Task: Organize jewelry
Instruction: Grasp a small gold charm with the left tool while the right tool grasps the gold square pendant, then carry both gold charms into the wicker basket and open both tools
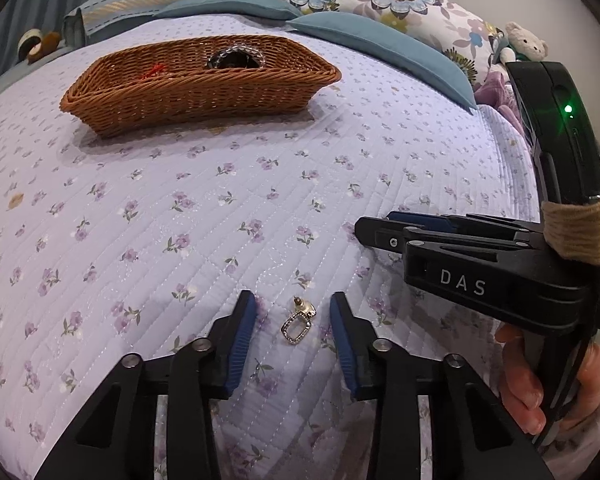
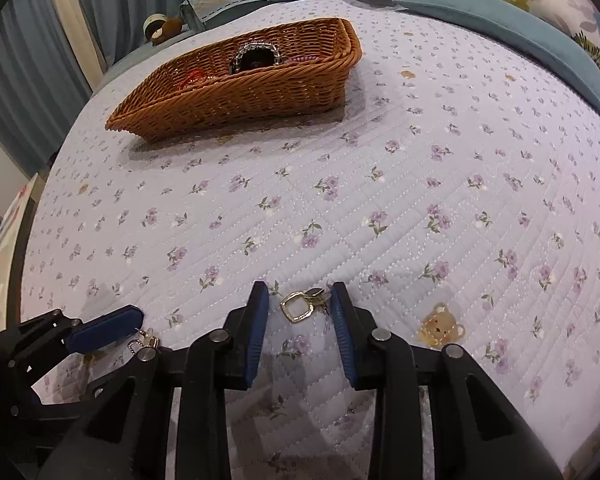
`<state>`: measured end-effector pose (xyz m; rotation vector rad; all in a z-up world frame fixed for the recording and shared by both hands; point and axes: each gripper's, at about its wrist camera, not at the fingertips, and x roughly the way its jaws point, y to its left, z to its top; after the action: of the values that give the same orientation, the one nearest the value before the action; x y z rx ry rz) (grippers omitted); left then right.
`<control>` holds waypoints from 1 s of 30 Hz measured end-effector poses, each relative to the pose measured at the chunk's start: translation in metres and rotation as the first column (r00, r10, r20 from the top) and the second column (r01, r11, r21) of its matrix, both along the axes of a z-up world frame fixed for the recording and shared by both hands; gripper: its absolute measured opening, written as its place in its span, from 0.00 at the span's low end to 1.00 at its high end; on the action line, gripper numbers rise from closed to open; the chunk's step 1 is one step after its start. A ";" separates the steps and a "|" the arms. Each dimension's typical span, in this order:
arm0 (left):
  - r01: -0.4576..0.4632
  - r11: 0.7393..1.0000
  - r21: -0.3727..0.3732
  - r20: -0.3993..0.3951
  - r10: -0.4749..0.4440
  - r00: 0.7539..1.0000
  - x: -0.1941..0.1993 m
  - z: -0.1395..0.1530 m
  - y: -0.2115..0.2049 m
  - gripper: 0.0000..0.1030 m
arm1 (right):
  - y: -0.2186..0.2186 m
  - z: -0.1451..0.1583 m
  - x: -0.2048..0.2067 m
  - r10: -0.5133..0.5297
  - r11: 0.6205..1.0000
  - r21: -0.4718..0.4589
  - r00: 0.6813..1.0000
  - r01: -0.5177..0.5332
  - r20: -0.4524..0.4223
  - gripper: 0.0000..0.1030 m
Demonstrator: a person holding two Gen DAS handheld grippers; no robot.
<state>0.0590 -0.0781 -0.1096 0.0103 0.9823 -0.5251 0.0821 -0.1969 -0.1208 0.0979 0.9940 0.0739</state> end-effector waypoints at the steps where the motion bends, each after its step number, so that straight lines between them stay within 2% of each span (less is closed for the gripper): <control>1: 0.000 1.000 0.002 0.002 0.000 1.000 0.000 0.000 0.000 0.28 | -0.001 0.000 0.000 -0.005 1.000 0.003 1.000 0.005 -0.001 0.24; 2: 0.003 1.000 0.003 0.003 -0.003 1.000 0.000 0.000 -0.001 0.19 | -0.002 0.000 0.000 -0.005 1.000 0.011 1.000 0.005 -0.001 0.19; 4: 0.007 1.000 0.001 0.001 -0.007 1.000 0.000 -0.001 -0.001 0.12 | -0.004 0.000 0.000 -0.006 0.999 0.032 1.000 0.006 0.000 0.19; 16: -0.034 0.999 -0.042 0.034 0.036 0.999 -0.006 0.006 0.011 0.11 | -0.004 0.020 -0.019 0.047 0.993 0.098 0.992 -0.059 0.120 0.18; 24: -0.055 0.997 -0.056 0.051 0.058 0.997 -0.007 0.011 0.015 0.11 | 0.002 0.029 -0.024 0.063 0.994 0.083 0.985 -0.077 0.159 0.18; 30: -0.076 0.995 -0.069 0.087 0.082 0.993 -0.002 0.029 0.022 0.11 | 0.006 0.042 -0.019 0.071 0.995 0.061 0.979 -0.084 0.192 0.18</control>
<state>0.0570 -0.0566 -0.0807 -0.0632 0.8741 -0.4800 0.0632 -0.1911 -0.0791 0.1129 0.8044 0.1854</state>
